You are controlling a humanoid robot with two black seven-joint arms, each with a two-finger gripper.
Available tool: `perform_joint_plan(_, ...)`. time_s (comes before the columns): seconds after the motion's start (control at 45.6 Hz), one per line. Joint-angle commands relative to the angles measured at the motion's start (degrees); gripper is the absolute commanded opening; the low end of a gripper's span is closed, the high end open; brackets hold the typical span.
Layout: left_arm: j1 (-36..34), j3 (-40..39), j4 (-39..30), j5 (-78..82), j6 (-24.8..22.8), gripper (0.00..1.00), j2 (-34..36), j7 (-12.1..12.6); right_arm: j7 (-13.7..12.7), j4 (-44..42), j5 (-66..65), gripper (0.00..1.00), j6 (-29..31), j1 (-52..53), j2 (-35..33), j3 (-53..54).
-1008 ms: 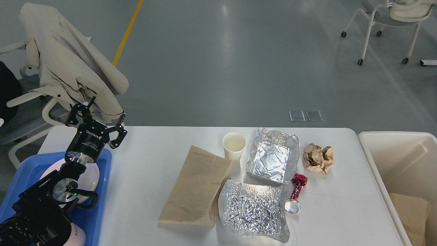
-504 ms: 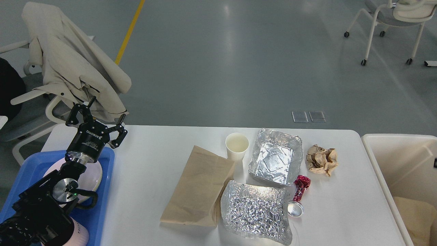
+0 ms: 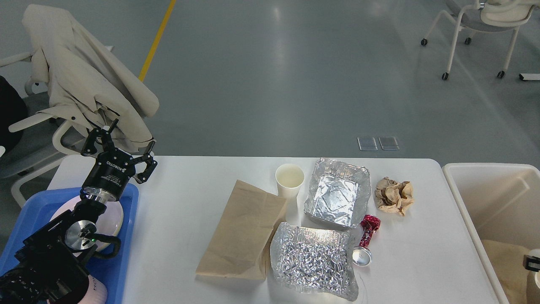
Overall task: Tidy desktop
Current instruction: 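Raise the right gripper up out of the bin, then reach the right gripper across to the large brown paper bag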
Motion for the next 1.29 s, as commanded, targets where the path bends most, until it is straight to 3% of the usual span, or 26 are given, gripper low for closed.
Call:
perform_joint_plan(0.0,0.0,0.0,0.0,-0.1,0.0,1.00,0.0,0.0,0.0,0.0,0.1,1.00,0.0,0.4,-0.2,0.0)
perform_joint_plan(0.153,0.0,0.0,0.0,0.0,0.0,1.00,0.0,0.0,0.0,4.7,0.0,1.00,0.3,3.7,-0.8,0.0)
perform_joint_plan(0.219,0.0,0.0,0.0,0.0,0.0,1.00,0.0,0.1,0.0,12.8,-0.1,1.00,1.0,10.3,-4.4,-0.6)
perform_joint_plan(0.285,0.0,0.0,0.0,0.0,0.0,1.00,0.0,0.0,-0.1,24.4,-0.6,1.00,4.0,20.4,-12.1,-1.1)
perform_joint_plan(0.373,0.0,0.0,0.0,-0.1,0.0,1.00,0.0,0.1,-0.6,43.0,-1.8,1.00,12.4,38.7,-20.3,-3.7)
perform_joint_plan(0.482,0.0,0.0,0.0,0.0,0.0,1.00,0.0,0.1,-2.0,64.4,-4.8,1.00,28.8,68.6,-27.2,-10.5)
perform_joint_plan(0.592,0.0,0.0,0.0,0.0,0.0,1.00,0.0,0.1,-2.7,74.5,-3.7,1.00,46.3,91.9,-26.8,-13.7)
perform_joint_plan(0.679,0.1,0.0,0.0,0.0,0.0,1.00,0.0,0.1,-2.5,75.2,0.4,1.00,56.4,104.0,-21.6,-14.2)
perform_joint_plan(0.723,0.0,0.0,0.0,0.0,0.0,1.00,0.0,0.1,-2.5,74.8,3.3,1.00,58.5,107.9,-18.2,-14.3)
perform_joint_plan(0.964,0.1,0.0,0.0,0.0,0.0,1.00,0.0,0.0,-2.3,65.6,9.5,1.00,58.5,116.7,-0.1,-12.8)
perform_joint_plan(1.162,0.0,0.0,0.0,0.0,0.1,1.00,0.0,0.0,-2.5,56.1,20.9,1.00,58.5,109.1,22.5,-12.4)
perform_joint_plan(1.271,0.1,0.0,0.0,-0.1,0.0,1.00,0.0,0.0,-2.5,55.9,33.2,1.00,52.8,104.3,30.8,-13.7)
